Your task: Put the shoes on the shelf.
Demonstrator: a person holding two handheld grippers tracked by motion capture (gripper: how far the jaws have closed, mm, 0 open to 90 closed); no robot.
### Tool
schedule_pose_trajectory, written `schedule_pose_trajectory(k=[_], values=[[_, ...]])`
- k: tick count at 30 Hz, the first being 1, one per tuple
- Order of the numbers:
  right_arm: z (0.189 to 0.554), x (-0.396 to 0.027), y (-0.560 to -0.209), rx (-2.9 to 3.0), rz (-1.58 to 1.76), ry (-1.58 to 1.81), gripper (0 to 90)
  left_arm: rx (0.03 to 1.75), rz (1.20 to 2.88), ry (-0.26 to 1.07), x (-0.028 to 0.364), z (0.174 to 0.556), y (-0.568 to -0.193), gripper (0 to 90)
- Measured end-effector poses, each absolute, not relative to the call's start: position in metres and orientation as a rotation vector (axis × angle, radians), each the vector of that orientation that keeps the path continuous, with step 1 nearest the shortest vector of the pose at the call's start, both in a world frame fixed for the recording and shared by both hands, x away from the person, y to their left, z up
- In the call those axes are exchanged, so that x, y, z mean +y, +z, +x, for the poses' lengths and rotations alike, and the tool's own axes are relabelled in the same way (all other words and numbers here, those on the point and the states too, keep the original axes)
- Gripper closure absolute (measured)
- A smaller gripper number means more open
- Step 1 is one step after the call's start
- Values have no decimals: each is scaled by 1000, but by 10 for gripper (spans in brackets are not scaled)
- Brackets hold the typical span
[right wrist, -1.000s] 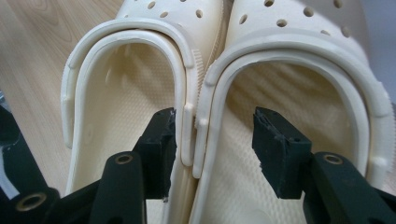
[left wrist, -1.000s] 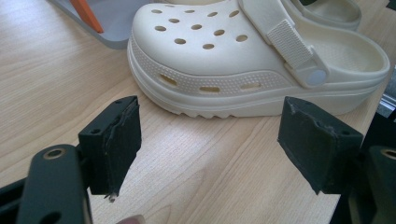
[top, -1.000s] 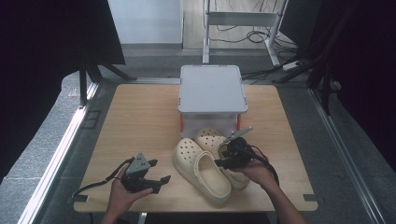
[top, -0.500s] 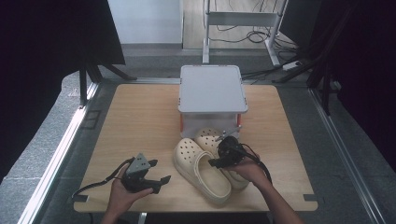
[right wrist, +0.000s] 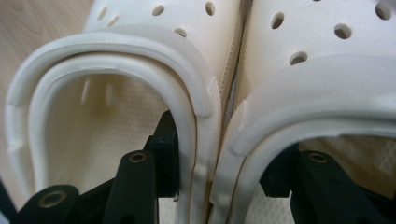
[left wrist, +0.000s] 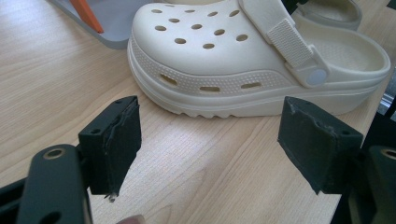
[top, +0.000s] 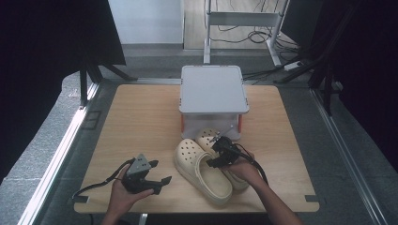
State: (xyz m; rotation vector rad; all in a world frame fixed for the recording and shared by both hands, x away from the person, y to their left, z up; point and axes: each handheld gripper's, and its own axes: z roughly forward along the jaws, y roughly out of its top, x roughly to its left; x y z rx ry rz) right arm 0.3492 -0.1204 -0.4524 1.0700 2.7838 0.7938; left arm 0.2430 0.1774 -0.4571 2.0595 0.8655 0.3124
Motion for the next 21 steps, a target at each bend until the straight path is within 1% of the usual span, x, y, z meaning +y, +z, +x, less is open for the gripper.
schedule_pose_trajectory(k=[7,13,21], values=[[344,-117,-450,2741,1070,744,643,864,2060,313,177,243,-457,219],[343,-124,-446,2748,1044,799,655,866,2057,318,179,243,-456,219],[329,-138,-423,2774,942,883,655,869,2053,324,180,242,-455,219]])
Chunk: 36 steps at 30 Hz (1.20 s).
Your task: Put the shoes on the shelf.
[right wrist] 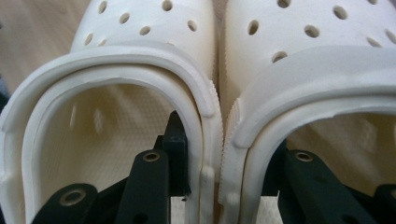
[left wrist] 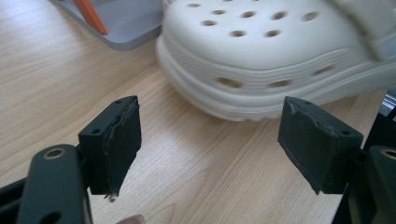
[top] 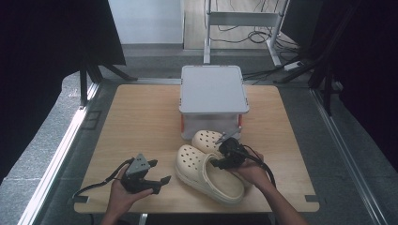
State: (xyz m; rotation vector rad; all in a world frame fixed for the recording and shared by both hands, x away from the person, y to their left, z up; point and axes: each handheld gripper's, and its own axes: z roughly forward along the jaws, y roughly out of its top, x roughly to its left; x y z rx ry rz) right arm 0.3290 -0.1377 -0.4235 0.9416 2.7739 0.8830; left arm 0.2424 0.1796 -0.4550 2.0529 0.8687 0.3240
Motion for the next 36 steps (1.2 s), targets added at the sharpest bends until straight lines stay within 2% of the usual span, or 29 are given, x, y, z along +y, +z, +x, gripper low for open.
schedule_pose_trajectory(k=[13,36], values=[[317,-158,-396,2785,862,1005,655,871,2056,327,179,243,-456,220],[309,-157,-358,2761,771,1113,656,869,2061,319,178,243,-457,220]])
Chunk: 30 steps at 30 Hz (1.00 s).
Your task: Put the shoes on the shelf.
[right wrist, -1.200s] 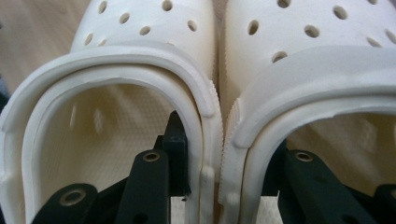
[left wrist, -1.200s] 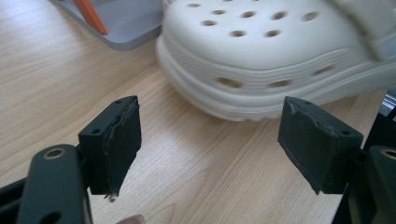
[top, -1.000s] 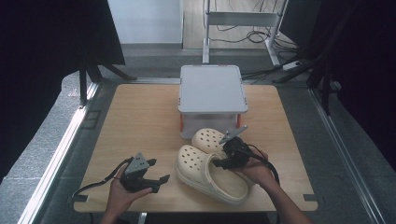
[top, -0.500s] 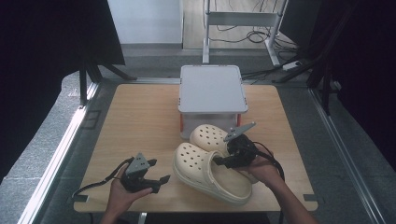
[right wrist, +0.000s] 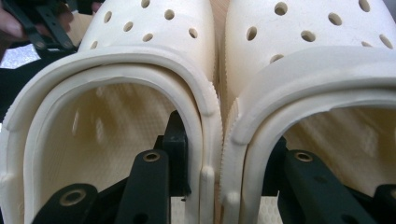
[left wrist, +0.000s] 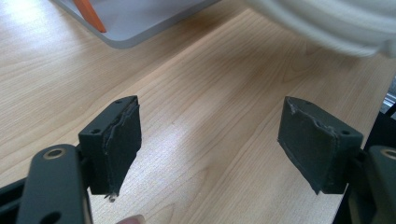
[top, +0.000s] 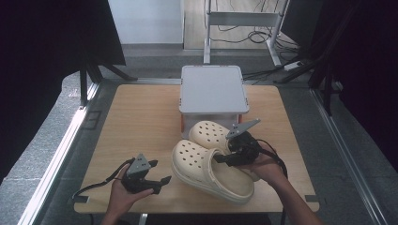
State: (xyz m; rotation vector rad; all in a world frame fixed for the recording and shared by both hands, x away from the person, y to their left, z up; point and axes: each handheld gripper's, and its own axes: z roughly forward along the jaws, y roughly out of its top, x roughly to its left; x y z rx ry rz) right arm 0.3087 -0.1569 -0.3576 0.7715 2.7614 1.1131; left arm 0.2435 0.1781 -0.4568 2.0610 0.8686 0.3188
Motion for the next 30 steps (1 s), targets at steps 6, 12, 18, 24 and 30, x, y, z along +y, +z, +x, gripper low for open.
schedule_pose_trajectory(k=[6,12,18,24,30], values=[[308,-156,-348,2753,760,1143,657,868,2061,318,178,243,-457,220],[310,-155,-343,2748,752,1153,657,869,2060,316,178,243,-457,220],[310,-155,-338,2744,745,1164,657,870,2063,314,178,243,-457,220],[312,-155,-329,2725,737,1180,657,870,2061,315,178,243,-457,220],[315,-154,-317,2708,729,1186,657,867,2064,318,178,244,-457,219]])
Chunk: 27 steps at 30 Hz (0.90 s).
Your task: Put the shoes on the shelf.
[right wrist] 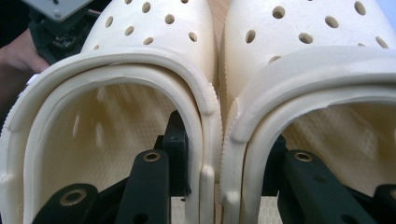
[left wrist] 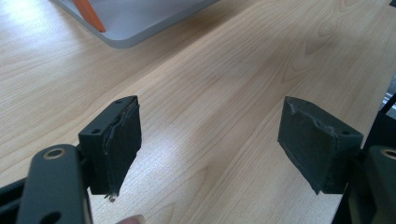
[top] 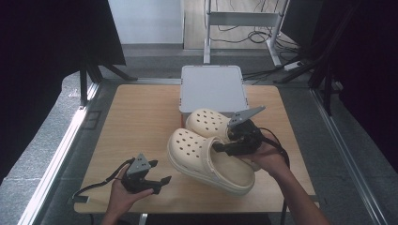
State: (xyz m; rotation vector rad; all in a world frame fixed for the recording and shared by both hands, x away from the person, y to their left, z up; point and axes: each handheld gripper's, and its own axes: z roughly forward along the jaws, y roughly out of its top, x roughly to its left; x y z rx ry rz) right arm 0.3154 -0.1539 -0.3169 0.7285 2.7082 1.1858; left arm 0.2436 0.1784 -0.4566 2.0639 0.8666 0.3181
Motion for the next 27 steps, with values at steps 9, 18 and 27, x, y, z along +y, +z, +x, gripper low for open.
schedule_pose_trajectory(k=[9,18,27], values=[[326,-153,-309,2687,742,1193,658,866,2063,319,179,244,-456,219],[339,-152,-304,2680,763,1193,658,866,2063,322,180,244,-456,219],[350,-150,-297,2666,761,1203,658,866,2063,325,180,243,-455,219]])
